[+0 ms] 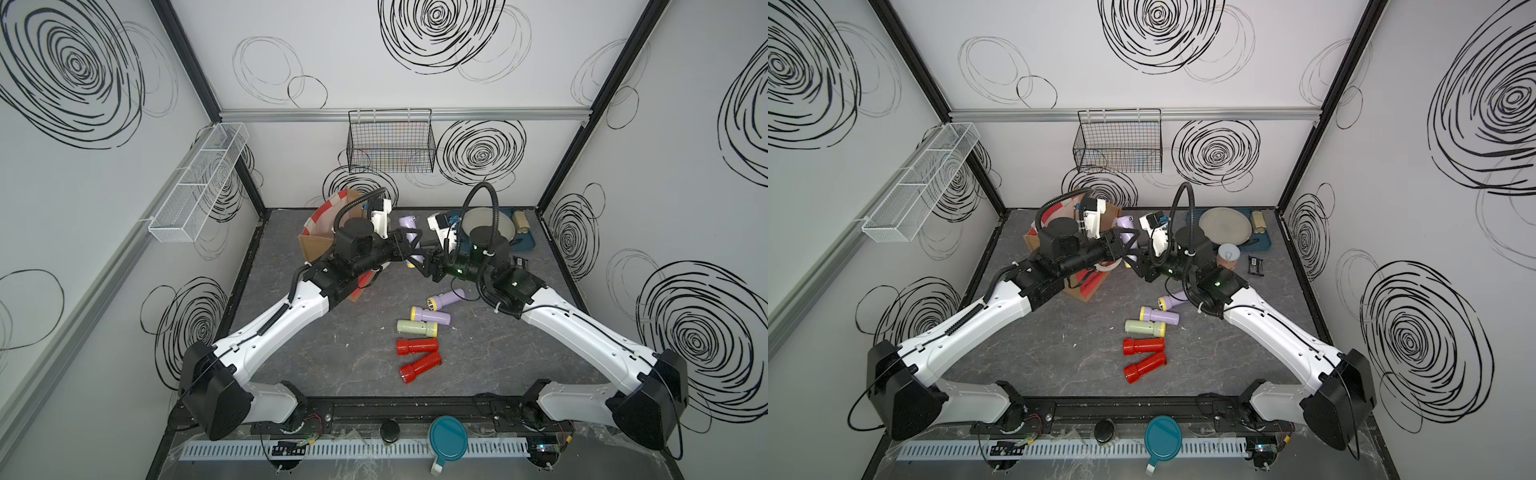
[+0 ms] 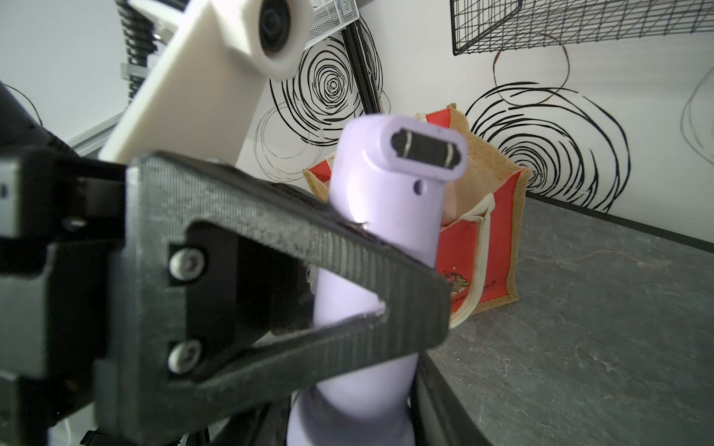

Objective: Put the flashlights into the tote bags
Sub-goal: Pick up the flashlight from the center of the board, then place the flashlight in the canvas bag.

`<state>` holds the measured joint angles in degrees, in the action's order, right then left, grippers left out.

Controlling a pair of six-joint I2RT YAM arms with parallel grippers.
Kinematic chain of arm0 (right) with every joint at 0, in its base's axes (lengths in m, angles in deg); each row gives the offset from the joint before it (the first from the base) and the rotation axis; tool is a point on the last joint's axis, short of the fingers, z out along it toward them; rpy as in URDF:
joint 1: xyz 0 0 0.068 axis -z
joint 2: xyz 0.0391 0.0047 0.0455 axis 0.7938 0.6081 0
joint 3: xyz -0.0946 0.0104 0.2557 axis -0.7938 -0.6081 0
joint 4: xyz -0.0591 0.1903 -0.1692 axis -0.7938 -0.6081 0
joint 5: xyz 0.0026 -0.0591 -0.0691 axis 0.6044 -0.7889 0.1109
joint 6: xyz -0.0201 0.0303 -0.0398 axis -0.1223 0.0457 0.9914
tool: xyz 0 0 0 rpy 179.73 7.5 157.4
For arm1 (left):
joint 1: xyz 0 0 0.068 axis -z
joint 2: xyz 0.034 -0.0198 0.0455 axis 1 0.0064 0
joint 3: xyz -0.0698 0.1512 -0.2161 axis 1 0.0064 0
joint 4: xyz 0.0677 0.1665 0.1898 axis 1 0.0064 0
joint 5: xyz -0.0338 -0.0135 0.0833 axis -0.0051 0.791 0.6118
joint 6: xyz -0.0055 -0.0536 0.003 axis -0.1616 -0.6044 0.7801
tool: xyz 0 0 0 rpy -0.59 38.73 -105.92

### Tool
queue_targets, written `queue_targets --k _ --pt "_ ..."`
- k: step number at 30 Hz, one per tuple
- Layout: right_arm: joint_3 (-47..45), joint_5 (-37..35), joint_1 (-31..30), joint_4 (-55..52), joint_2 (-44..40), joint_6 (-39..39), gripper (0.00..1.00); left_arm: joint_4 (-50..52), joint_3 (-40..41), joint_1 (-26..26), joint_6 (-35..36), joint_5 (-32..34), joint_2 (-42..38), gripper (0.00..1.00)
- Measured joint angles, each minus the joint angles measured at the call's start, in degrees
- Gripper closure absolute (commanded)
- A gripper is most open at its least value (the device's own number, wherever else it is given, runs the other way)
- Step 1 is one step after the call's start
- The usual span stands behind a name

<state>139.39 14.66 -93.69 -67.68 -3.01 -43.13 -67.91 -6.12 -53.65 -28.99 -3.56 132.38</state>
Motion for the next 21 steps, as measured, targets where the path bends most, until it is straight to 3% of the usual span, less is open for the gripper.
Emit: queue_targets --k 4,5,6,13,21 --pt "1.1 -1.7 -0.7 -1.3 0.3 0.0 0.19 1.2 -0.5 -1.2 0.4 -0.2 -0.3 0.85" --pt "1.2 -2.4 -1.0 -1.8 0.3 0.2 0.06 2.5 -0.9 -1.7 0.8 0.3 -0.4 0.86" --pt "1.4 -3.2 -1.2 -2.3 0.2 0.1 0.00 4.3 -1.6 -2.5 1.5 0.9 -0.4 0.87" --pt "1.8 -7.4 -0.9 -5.3 0.2 -1.4 0.00 17.9 -10.3 -11.3 6.8 10.5 0.8 0.88" --pt "3.5 -13.2 3.0 -12.5 0.2 -6.1 0.00 27.3 -24.2 -14.2 12.9 24.1 14.8 0.88"
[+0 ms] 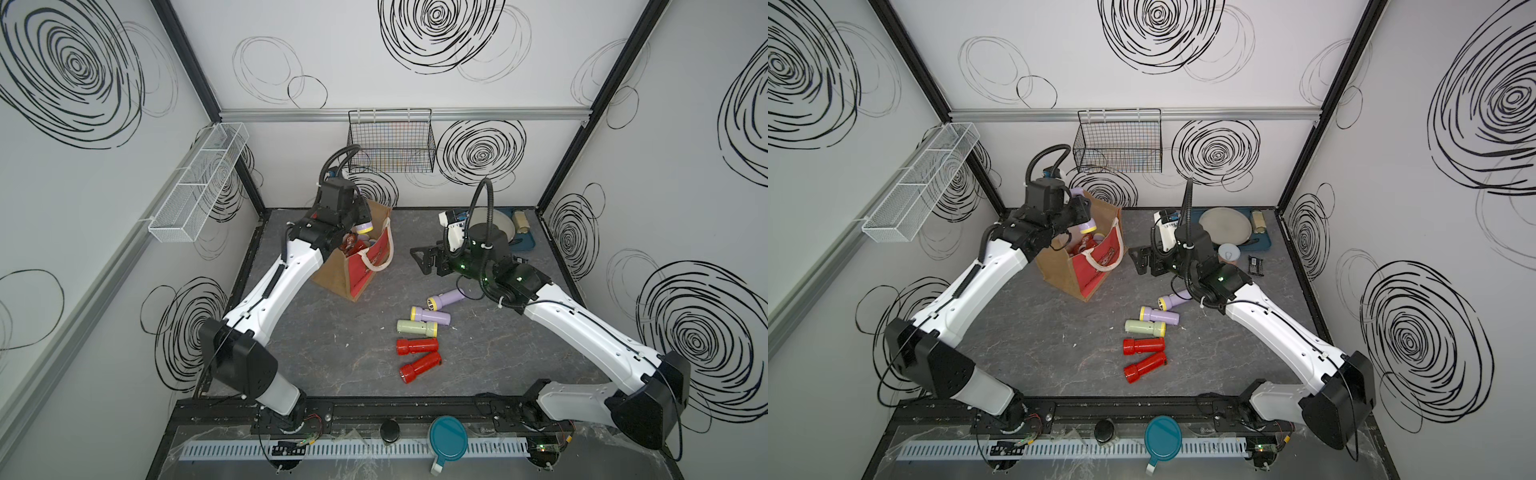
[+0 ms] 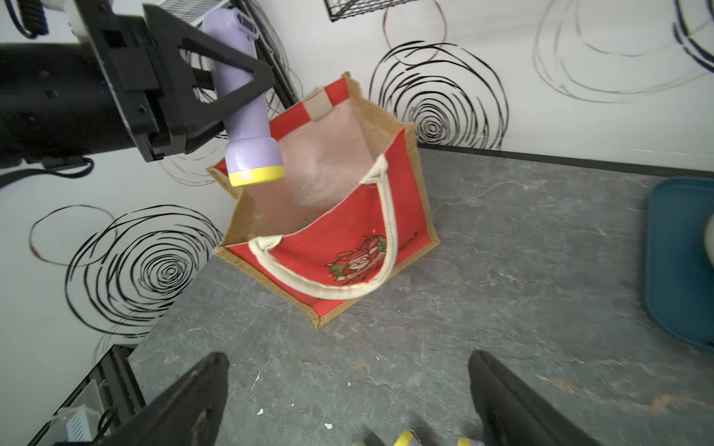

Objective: Put the flashlights into the tote bags
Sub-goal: Place the flashlight in the canvas bag.

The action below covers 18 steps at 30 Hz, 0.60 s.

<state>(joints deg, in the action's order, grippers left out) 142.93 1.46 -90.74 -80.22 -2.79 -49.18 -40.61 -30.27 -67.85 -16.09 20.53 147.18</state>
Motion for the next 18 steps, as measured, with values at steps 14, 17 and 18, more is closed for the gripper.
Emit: queue_targets --k 14,17,18 --pt "-0.1 -6.8 9.2 -16.9 1.4 -10.2 0.00 6.1 -4.1 1.9 6.9 13.5 14.7 0.77" --pt "-1.6 -6.7 10.7 -18.3 2.7 -11.8 0.00 5.9 -4.0 1.8 7.0 14.3 14.7 0.65" --pt "-2.2 -6.5 11.0 -18.5 2.9 -12.2 0.00 5.7 -4.0 1.7 7.0 14.4 14.7 0.61"
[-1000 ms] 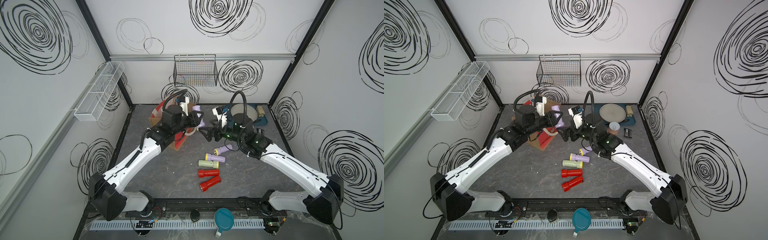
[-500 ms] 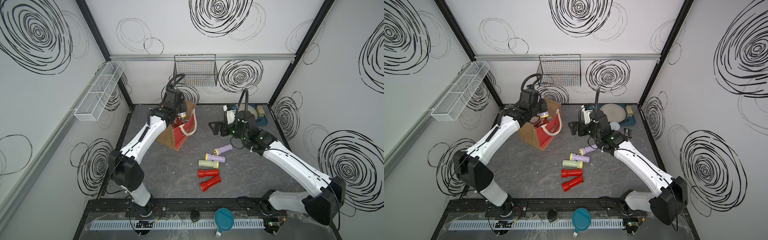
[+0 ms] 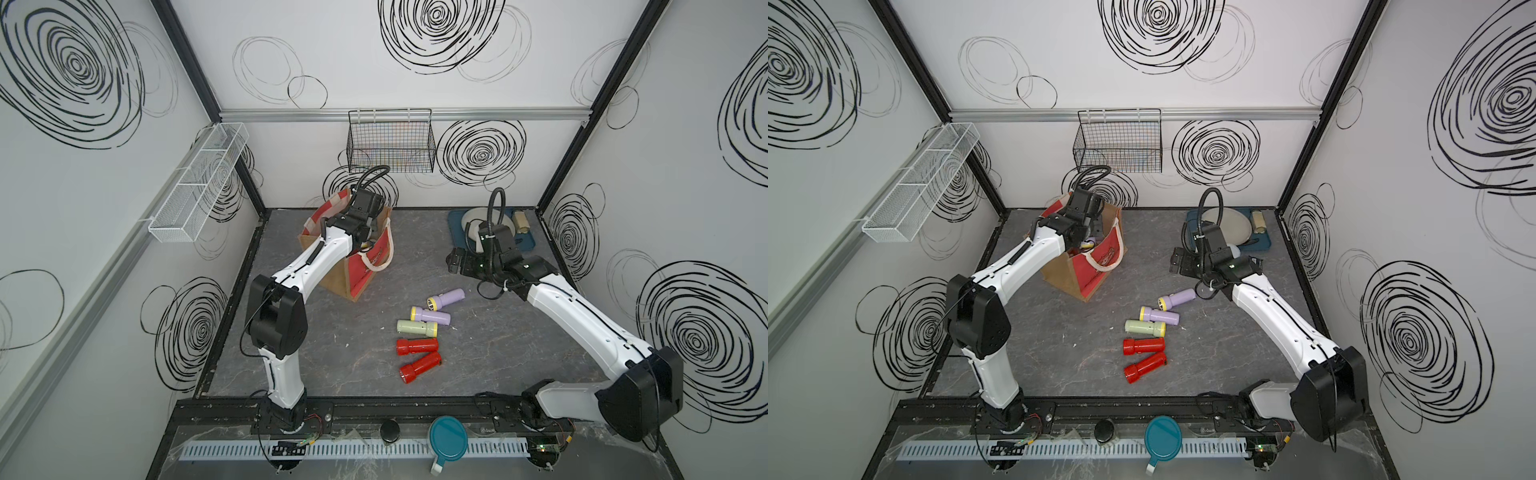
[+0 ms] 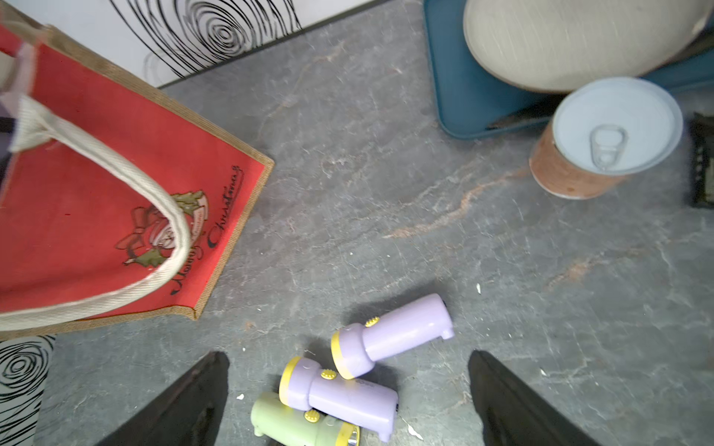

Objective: Put the flashlights into the tote bags
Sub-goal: Place the flashlight in the canvas bag, then pick up the flashlight from the center of the board.

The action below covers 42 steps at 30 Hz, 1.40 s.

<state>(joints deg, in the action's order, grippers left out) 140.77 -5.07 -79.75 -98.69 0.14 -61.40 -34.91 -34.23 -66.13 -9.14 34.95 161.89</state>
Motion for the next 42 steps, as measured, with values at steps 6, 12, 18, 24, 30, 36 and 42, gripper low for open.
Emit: queue_targets --k 6,12,18,24,30,36,42 --pt "-1.7 1.7 0.8 -0.6 3.3 -2.3 0.00 -0.5 1.9 -0.2 0.0 0.6 0.0 0.32" --pt "-2.9 5.1 2.4 -0.8 6.6 -4.7 0.00 -0.6 2.5 -0.4 0.1 0.6 -1.7 0.14" --pt "-4.2 7.9 3.5 -0.6 11.3 -6.4 0.00 -0.3 2.5 0.2 0.2 0.6 -6.8 0.12" --pt "-4.8 9.9 3.4 -0.2 15.2 -7.3 0.01 0.3 2.5 3.6 0.3 0.9 -13.3 0.06" --pt "-5.6 11.5 3.0 1.1 18.2 -8.2 0.04 0.5 6.5 9.2 0.0 0.8 -20.8 0.01" --pt "-5.7 13.1 2.6 2.6 21.6 -8.8 0.07 -3.2 17.1 15.2 -1.0 -2.1 -28.8 0.01" --pt "-5.7 14.1 2.4 5.8 24.2 -9.5 0.14 -9.0 25.7 21.7 -4.5 -5.5 -32.9 0.01"
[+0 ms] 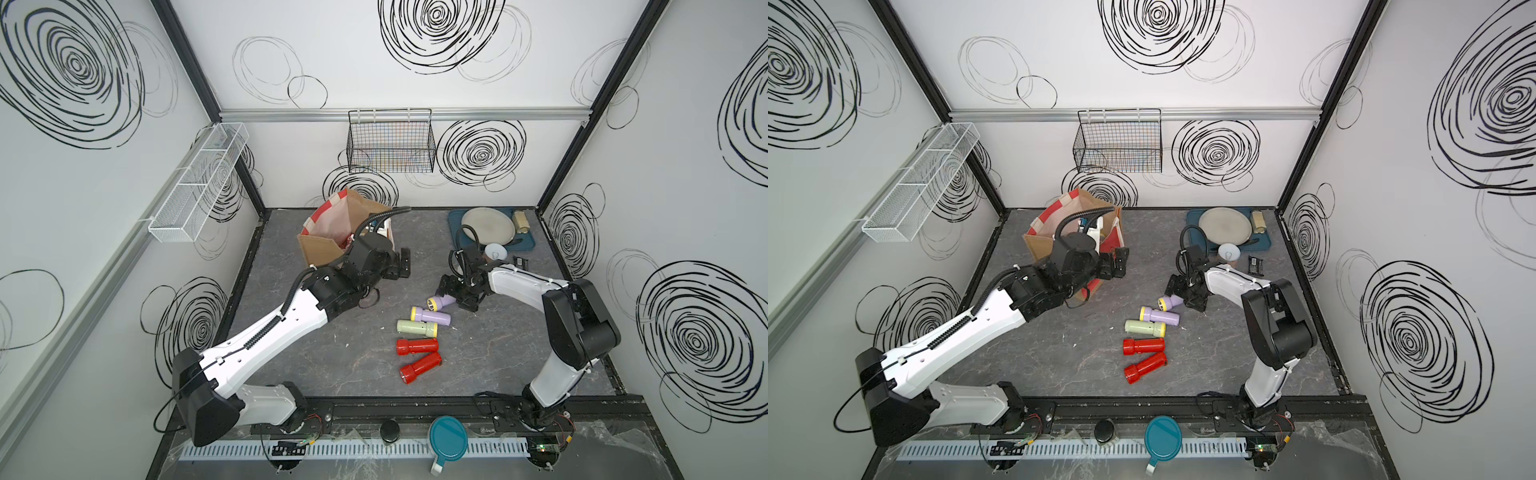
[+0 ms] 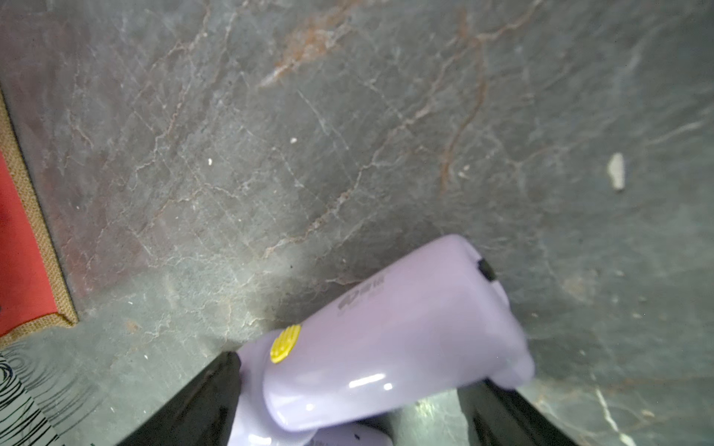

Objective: Put the flashlights into the tote bags
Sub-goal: Pick up the flashlight from the center of the board.

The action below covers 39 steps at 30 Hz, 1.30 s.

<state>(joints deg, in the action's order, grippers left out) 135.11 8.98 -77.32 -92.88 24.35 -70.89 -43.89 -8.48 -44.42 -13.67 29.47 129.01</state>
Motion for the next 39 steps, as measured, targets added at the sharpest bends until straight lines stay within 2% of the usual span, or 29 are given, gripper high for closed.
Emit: queue_targets --k 6,13,26,34,39 --pt "1.0 0.0 -0.3 0.6 1.6 0.2 0.26 -4.3 3.1 2.2 -2.3 -1.2 -1.4 0.01" --pt "2.5 -1.5 -0.3 0.8 3.5 1.4 0.45 -6.5 3.1 1.9 -2.9 -1.3 -1.6 0.01" --pt "4.7 -5.1 -1.2 1.8 5.7 5.6 0.70 -7.9 3.1 0.9 -3.3 -2.6 -1.6 0.01" --pt "5.9 -7.3 -2.5 1.7 6.3 9.0 0.97 -9.0 3.2 0.6 -3.4 -4.0 -1.6 0.01" --pt "4.3 -7.7 -3.2 3.5 5.1 11.3 1.00 -9.5 3.2 -0.4 -3.4 -5.8 -1.6 0.01"
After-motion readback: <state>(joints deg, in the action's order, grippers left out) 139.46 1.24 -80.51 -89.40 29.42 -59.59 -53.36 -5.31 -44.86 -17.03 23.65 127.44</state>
